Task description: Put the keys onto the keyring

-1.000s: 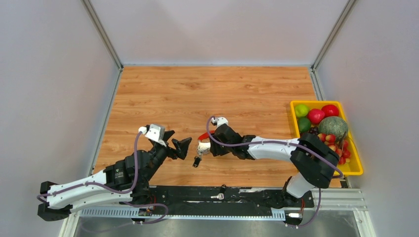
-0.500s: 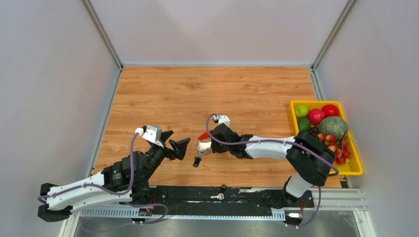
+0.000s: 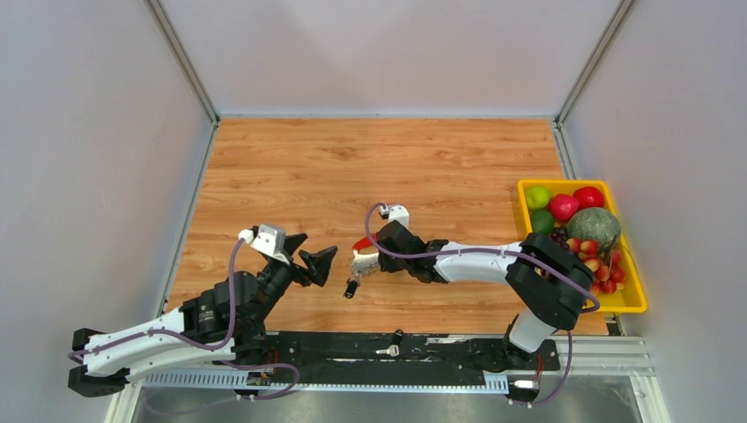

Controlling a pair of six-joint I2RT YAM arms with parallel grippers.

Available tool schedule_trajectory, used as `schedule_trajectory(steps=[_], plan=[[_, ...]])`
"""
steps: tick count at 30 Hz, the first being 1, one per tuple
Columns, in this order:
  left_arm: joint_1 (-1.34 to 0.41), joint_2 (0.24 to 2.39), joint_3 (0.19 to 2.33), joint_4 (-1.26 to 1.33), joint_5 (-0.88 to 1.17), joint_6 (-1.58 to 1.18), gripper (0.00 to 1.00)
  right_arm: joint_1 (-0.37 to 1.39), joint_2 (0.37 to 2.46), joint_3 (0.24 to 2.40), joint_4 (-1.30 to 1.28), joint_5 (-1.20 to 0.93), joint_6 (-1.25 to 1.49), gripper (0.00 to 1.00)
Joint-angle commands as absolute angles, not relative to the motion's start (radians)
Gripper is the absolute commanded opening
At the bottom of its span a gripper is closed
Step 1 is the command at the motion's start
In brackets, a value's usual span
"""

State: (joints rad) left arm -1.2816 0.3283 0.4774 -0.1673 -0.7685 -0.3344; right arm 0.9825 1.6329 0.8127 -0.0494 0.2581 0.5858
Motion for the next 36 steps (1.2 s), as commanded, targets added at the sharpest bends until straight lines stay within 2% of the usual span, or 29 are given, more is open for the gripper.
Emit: schedule_trajectory(steps=[1, 5, 14, 18, 21, 29, 33, 36], plan=[[-1.283, 0.324, 0.475, -0.157, -0.768, -0.316, 0.92, 0.995, 1.638, 0.842, -0.049, 0.297, 0.591, 0.3], [-1.282, 0.324, 0.476, -0.158, -0.77, -0.318, 0.92, 0.998, 1.628, 0.835, -0.062, 0.319, 0.589, 0.29], [-1.283, 0.327, 0.477, -0.155, -0.769, -0.316, 0.92, 1.0, 1.607, 0.831, -0.08, 0.342, 0.576, 0.19], [-1.283, 0.328, 0.479, -0.156, -0.768, -0.315, 0.92, 0.999, 1.608, 0.831, -0.083, 0.355, 0.562, 0.12], [-1.283, 0.329, 0.479, -0.16, -0.769, -0.316, 0.92, 1.0, 1.606, 0.827, -0.084, 0.356, 0.553, 0.0], [-1.284, 0.325, 0.496, -0.163, -0.74, -0.329, 0.92, 1.032, 1.479, 0.81, -0.095, 0.345, 0.431, 0.0], [-1.282, 0.292, 0.515, -0.16, -0.675, -0.341, 0.91, 1.039, 1.341, 0.803, -0.113, 0.228, 0.325, 0.0], [-1.283, 0.348, 0.539, -0.153, -0.583, -0.333, 0.9, 1.039, 1.229, 0.817, -0.146, 0.115, 0.232, 0.0]])
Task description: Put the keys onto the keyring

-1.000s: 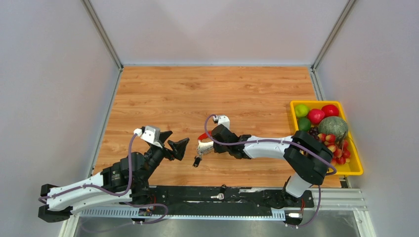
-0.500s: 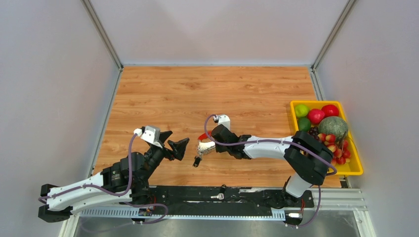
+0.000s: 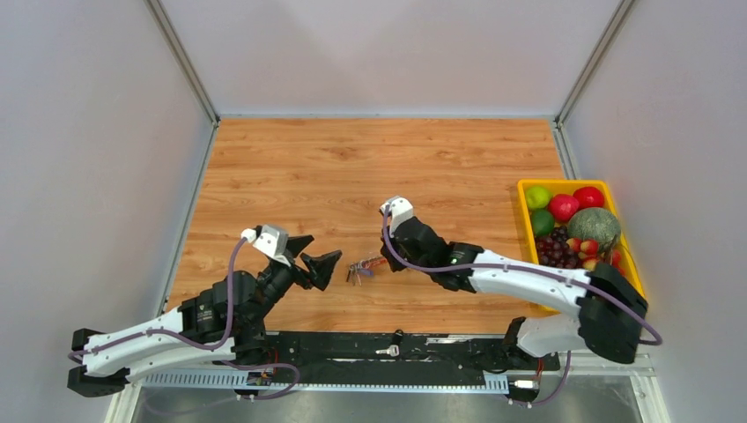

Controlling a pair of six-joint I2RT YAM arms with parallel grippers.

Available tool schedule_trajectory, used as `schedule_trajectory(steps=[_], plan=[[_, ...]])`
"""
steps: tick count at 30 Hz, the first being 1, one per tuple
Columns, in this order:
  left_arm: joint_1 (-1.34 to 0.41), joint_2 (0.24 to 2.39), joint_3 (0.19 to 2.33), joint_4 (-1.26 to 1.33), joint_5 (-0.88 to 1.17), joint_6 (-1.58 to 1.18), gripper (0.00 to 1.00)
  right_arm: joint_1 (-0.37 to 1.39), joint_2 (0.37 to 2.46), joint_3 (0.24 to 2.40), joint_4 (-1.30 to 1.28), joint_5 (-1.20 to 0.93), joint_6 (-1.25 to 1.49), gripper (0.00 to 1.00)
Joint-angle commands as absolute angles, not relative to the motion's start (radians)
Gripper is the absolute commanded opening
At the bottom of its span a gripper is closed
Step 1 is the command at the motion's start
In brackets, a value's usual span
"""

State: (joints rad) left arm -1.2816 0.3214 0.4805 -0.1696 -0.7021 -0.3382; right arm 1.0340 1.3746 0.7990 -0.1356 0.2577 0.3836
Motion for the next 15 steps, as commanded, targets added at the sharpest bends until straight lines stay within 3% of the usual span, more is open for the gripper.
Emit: schedule_trajectory(steps=[1, 7, 15], plan=[[-1.283, 0.356, 0.544, -0.146, -0.562, -0.322, 0.9, 1.04, 1.195, 0.832, -0.172, 0.08, 0.2, 0.0], [-1.283, 0.369, 0.595, -0.114, -0.415, -0.269, 0.9, 1.039, 1.046, 0.954, -0.331, -0.14, 0.072, 0.0], [-1.283, 0.406, 0.632, -0.048, -0.23, -0.213, 0.91, 1.039, 0.998, 1.113, -0.487, -0.311, 0.005, 0.0]])
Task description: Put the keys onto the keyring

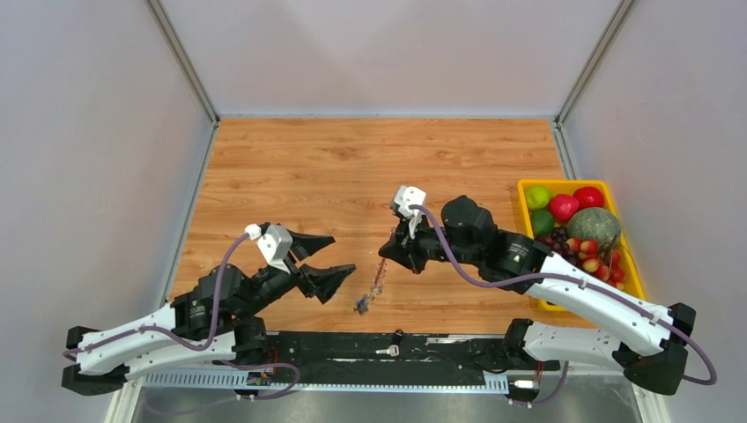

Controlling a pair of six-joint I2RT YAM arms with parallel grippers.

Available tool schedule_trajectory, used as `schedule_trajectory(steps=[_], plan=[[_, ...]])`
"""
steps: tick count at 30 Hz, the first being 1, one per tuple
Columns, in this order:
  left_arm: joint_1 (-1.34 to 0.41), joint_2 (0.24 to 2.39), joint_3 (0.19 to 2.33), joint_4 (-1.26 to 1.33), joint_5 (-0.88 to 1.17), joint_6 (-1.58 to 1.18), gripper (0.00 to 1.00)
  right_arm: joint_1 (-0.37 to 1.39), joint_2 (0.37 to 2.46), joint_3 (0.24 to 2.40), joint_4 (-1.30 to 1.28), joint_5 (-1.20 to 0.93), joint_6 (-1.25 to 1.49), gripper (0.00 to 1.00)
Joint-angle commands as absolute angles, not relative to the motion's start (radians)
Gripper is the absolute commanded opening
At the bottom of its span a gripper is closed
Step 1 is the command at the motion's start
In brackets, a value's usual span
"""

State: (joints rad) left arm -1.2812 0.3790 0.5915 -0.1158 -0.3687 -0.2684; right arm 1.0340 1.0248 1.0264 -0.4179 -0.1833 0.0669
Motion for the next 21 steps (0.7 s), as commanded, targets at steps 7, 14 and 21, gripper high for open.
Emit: schedule_trajectory(steps=[7, 14, 21], plan=[[-1.284, 0.436, 0.61, 0.06, -0.069, -0.164, 0.91, 1.039, 0.996, 1.185, -0.507, -0.446, -0.036, 0.0], [-1.282, 0.438, 0.596, 0.102, 0.012, -0.138, 0.91, 1.039, 0.987, 1.223, -0.512, -0.572, -0.072, 0.0], [-1.283, 0.462, 0.589, 0.124, 0.116, -0.127, 0.91, 1.039, 1.001, 1.269, -0.505, -0.632, -0.085, 0.0]])
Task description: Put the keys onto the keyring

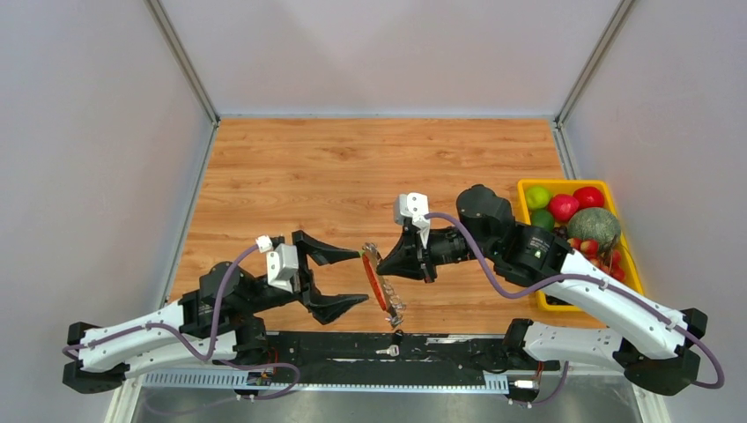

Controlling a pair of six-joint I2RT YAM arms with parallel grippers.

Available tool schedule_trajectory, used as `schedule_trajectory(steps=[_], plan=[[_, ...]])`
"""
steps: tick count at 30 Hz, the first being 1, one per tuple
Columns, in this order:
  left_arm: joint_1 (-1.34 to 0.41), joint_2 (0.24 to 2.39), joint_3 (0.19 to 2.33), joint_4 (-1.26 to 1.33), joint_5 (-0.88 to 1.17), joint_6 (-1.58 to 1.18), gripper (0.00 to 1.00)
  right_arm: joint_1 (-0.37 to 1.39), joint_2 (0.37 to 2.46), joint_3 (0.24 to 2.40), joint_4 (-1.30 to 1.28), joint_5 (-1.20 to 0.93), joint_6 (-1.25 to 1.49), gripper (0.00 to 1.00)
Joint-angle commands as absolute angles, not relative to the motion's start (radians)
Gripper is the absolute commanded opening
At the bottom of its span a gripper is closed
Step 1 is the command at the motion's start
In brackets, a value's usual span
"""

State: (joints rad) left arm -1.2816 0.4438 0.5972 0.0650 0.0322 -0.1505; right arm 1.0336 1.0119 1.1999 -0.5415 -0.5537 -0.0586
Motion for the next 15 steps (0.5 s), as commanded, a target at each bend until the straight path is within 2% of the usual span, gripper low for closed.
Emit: schedule_trajectory(steps=[1, 15], plan=[[-1.283, 0.469, 0.589, 0.126, 0.12, -0.124, 0.9, 1.039, 1.003, 1.275, -0.503, -0.639, -0.086, 0.0], [-1.283, 0.488, 0.552, 0.223, 0.162, -0.072, 0.88, 1.047, 1.032, 1.304, -0.497, -0.724, -0.125, 0.0]])
